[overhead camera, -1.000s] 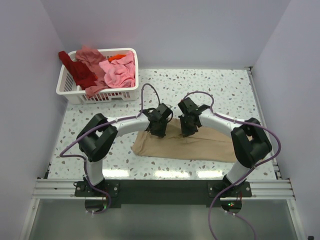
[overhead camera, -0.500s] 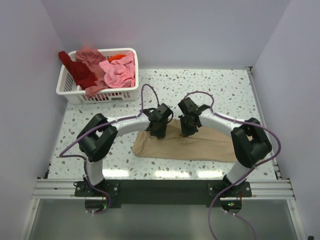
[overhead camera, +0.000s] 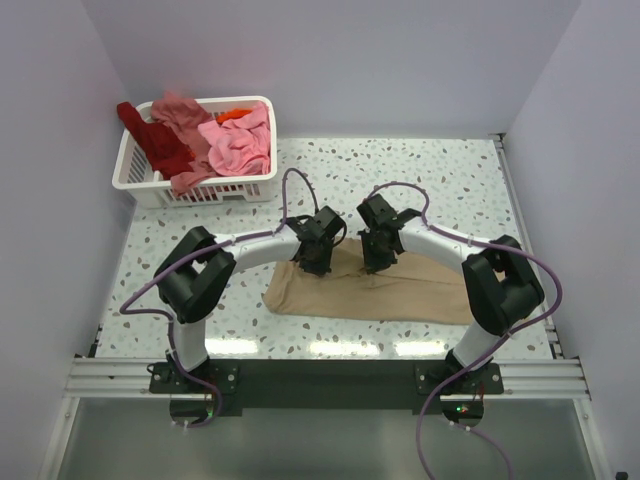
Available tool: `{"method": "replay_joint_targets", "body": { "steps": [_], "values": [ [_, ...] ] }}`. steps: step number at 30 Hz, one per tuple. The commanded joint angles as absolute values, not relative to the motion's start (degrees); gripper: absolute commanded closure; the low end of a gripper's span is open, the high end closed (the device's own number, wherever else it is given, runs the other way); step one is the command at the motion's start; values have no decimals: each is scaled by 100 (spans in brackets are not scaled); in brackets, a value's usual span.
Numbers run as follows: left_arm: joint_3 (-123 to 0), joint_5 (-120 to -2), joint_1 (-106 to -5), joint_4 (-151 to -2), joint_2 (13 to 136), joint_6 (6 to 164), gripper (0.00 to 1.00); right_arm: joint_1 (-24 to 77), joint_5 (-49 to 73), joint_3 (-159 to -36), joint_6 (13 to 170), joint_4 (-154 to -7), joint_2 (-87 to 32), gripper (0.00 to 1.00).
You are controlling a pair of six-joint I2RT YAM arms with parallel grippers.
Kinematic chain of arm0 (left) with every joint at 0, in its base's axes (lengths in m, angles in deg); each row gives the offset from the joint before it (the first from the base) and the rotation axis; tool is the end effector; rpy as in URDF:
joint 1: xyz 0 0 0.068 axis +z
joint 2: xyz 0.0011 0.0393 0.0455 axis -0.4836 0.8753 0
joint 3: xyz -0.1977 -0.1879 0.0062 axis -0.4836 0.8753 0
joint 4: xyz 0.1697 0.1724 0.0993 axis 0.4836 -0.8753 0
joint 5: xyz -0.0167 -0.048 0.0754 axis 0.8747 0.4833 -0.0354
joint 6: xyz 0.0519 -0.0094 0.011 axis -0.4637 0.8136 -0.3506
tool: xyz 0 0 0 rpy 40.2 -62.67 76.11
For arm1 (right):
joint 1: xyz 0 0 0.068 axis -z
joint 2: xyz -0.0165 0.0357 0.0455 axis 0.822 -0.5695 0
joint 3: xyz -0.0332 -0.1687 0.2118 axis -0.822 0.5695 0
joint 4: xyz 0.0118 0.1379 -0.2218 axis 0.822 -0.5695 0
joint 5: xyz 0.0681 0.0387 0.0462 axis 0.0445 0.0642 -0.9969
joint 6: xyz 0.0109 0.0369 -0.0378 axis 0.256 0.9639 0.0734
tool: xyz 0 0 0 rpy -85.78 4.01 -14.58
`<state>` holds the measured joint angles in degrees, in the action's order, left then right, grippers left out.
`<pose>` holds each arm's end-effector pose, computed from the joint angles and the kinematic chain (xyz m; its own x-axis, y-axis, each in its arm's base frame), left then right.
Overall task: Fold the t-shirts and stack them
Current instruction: Fold the tshirt
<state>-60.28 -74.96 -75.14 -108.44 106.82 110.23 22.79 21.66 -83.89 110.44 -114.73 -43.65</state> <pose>0.2629 -0.2697 0.1636 -0.9241 0.1084 -0.3664 0.1779 0.9707 -0.1615 0.2743 0.1734 0.1808 -0.9436 -0.0820 -0.3207 -0.1270 0.9844 0.1221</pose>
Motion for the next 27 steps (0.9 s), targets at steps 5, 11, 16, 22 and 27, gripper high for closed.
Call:
{"method": "replay_joint_targets", "body": {
  "steps": [5,11,16,22,27],
  "values": [
    [-6359,-7552,-7541,-11098,10422,11160,100,2329,2233,-8579,10960,-11559,-4244,99],
    [-6570,-7421,-7541,-11309,10237,11143,100,2320,2321,-8588,10855,-11655,-4183,100],
    [-6623,-7368,-7515,-11607,9939,11038,100,2320,2357,-8588,10767,-11822,-3990,100],
    [-6640,-7034,-7427,-12072,9613,10792,100,2242,2295,-8605,10688,-12059,-3744,99],
    [-6395,-6683,-7427,-12328,9209,10773,100,1935,2356,-8658,10529,-12253,-3735,99]
  ]
}}
